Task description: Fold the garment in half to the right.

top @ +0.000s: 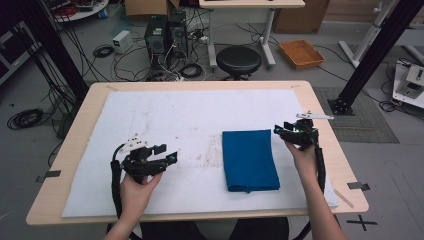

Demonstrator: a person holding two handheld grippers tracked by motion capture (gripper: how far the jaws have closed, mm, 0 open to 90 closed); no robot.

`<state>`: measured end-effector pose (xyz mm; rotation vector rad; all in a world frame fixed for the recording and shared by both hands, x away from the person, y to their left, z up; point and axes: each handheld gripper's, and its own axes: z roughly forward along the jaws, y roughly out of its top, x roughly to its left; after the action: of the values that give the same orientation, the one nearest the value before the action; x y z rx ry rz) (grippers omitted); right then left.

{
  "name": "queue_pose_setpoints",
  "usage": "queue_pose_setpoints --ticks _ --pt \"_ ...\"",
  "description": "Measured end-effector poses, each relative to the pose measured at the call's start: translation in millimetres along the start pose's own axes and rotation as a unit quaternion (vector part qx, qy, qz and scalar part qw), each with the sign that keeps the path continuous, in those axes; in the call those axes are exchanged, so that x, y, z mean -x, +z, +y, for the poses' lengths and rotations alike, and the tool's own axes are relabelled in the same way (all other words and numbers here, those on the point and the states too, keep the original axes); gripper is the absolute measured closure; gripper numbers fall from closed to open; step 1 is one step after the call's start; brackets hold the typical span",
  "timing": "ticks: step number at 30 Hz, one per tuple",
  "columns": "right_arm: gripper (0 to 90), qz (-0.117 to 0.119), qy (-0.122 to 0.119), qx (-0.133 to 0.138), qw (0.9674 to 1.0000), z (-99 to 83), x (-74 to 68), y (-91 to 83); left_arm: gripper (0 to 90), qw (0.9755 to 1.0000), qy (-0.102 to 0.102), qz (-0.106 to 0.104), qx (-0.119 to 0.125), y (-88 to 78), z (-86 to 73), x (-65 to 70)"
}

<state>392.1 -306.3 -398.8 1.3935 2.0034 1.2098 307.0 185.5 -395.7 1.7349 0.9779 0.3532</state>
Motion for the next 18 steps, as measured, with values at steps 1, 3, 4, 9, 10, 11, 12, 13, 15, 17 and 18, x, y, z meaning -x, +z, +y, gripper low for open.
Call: queue_pose_setpoints --ticks 1,3,4,9,10,11,12,13,15,17,18 --pt "48.7 0.003 0.000 0.008 1.0000 -1.0 0.3 -7.0 40.4 0.9999 0.012 0.008 0.002 0.6 4.8 -1.7" --pt "46.2 0.013 -0.003 0.022 0.9997 -4.2 1.8 -18.8 40.4 0.9991 0.032 0.027 0.007 2.8 14.9 -5.1" --pt "44.8 0.016 -0.004 0.028 0.9995 -5.9 2.5 -23.6 40.4 0.9986 0.041 0.032 0.010 4.1 19.8 -7.2" --pt "41.4 0.022 -0.021 0.040 0.9987 -8.6 6.0 -42.1 40.4 0.9956 0.071 0.051 0.031 7.6 33.9 -15.0" --pt "41.1 0.023 -0.024 0.040 0.9987 -9.4 6.7 -45.2 40.4 0.9955 0.073 0.050 0.034 7.3 33.9 -16.1" --pt "40.9 0.024 -0.028 0.041 0.9985 -10.1 7.7 -47.9 40.4 0.9955 0.075 0.049 0.033 7.1 33.8 -17.0" --pt "40.5 0.022 -0.029 0.043 0.9984 -10.9 8.5 -51.0 40.4 0.9954 0.077 0.048 0.032 6.5 33.2 -17.5" --pt "40.5 0.022 -0.031 0.046 0.9982 -11.5 9.8 -52.7 40.4 0.9952 0.079 0.048 0.031 6.1 32.8 -17.9" --pt "40.3 0.024 -0.028 0.046 0.9983 -11.9 11.7 -54.9 40.3 0.9959 0.077 0.042 0.026 5.9 31.4 -18.6" --pt "39.4 0.026 -0.025 0.045 0.9983 -12.3 12.3 -56.0 40.3 0.9957 0.080 0.040 0.023 6.0 30.5 -18.0" --pt "39.0 0.028 -0.025 0.044 0.9983 -12.2 12.1 -56.0 40.3 0.9958 0.080 0.039 0.023 5.7 30.3 -17.7"
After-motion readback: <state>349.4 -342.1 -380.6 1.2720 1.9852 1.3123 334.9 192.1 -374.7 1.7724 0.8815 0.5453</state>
